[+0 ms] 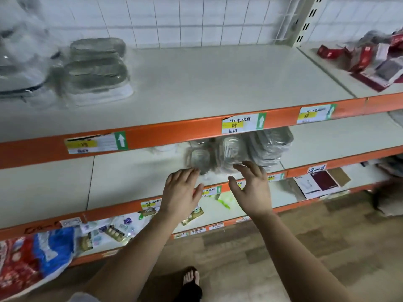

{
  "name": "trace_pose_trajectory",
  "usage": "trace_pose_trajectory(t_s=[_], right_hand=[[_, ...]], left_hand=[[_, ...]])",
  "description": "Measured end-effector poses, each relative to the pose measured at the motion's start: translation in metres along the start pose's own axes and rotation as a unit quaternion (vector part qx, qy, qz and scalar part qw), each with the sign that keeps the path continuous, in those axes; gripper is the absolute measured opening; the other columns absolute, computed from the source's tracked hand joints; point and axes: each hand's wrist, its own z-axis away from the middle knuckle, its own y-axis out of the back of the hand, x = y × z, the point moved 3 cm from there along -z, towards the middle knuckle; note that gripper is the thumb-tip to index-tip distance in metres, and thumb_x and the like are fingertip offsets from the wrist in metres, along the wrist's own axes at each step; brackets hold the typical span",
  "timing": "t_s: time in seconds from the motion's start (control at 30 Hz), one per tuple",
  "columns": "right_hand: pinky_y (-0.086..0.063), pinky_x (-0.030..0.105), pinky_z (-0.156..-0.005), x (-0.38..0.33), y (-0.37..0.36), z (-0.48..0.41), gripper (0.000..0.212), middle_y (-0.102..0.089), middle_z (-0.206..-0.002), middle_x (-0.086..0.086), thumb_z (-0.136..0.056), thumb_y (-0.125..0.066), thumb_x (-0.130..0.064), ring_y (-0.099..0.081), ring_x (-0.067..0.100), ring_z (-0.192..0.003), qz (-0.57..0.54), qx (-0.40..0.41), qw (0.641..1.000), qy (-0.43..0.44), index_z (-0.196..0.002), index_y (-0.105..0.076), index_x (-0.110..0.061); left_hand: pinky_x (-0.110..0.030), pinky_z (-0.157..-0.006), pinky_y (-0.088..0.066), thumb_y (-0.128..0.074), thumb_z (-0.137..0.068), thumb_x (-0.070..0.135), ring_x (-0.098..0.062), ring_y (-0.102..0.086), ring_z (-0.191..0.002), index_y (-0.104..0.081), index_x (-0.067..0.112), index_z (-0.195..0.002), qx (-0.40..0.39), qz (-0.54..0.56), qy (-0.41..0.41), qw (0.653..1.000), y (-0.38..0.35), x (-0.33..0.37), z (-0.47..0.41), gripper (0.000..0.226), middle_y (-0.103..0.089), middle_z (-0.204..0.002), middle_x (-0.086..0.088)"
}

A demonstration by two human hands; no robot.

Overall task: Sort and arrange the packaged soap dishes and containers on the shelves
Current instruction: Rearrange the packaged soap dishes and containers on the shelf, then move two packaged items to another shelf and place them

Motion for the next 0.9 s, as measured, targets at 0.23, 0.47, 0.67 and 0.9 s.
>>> trace_pose_trajectory(t_s=[0.23, 0.47, 0.67, 0.9], right_hand=[[-0.034, 0.051, -0.109, 0.044, -0.054, -0.033, 0.059, -0.046, -0.147, 0.014, -0.084, -0.057, -0.052, -0.035, 0.042, -0.135, 0.023, 0.021, 0.999, 0.016, -0.134, -0.059, -0.02], [-0.034, 0.053, -0.108, 0.068, -0.09, -0.063, 0.065, -0.047, -0.146, 0.014, -0.082, -0.046, -0.065, -0.035, 0.044, -0.135, 0.038, 0.104, 0.993, 0.048, -0.125, -0.065, -0.02], [-0.037, 0.047, -0.1, 0.084, -0.11, -0.082, 0.051, -0.055, -0.131, 0.012, -0.08, -0.068, -0.055, -0.048, 0.042, -0.121, 0.034, 0.098, 0.994, 0.043, -0.103, -0.059, -0.011], [-0.035, 0.041, -0.089, 0.08, -0.096, -0.073, 0.032, -0.058, -0.103, 0.01, -0.083, -0.072, -0.032, -0.052, 0.041, -0.101, -0.001, 0.113, 0.992, 0.058, -0.098, -0.058, -0.007]], left_hand=[[-0.037, -0.112, -0.027, -0.039, -0.098, 0.049, -0.026, -0.035, -0.138, -0.038, 0.018, -0.147, -0.06, -0.012, 0.056, 0.997, -0.11, -0.024, -0.038, 0.059, -0.039, -0.151, -0.006], [-0.041, -0.109, -0.033, -0.052, -0.087, 0.063, -0.031, -0.035, -0.133, -0.043, 0.026, -0.141, -0.038, -0.011, 0.135, 0.99, -0.171, -0.039, -0.067, 0.066, -0.031, -0.148, -0.007], [-0.04, -0.088, -0.046, -0.066, -0.078, 0.057, -0.031, -0.052, -0.1, -0.06, 0.019, -0.103, 0.085, -0.018, 0.142, 0.986, -0.175, -0.044, -0.066, 0.045, -0.048, -0.124, -0.009], [-0.04, -0.074, -0.05, -0.078, -0.071, 0.034, -0.031, -0.049, -0.091, -0.06, 0.008, -0.087, 0.165, 0.026, 0.106, 0.98, -0.151, -0.04, -0.04, 0.035, -0.054, -0.105, -0.013]])
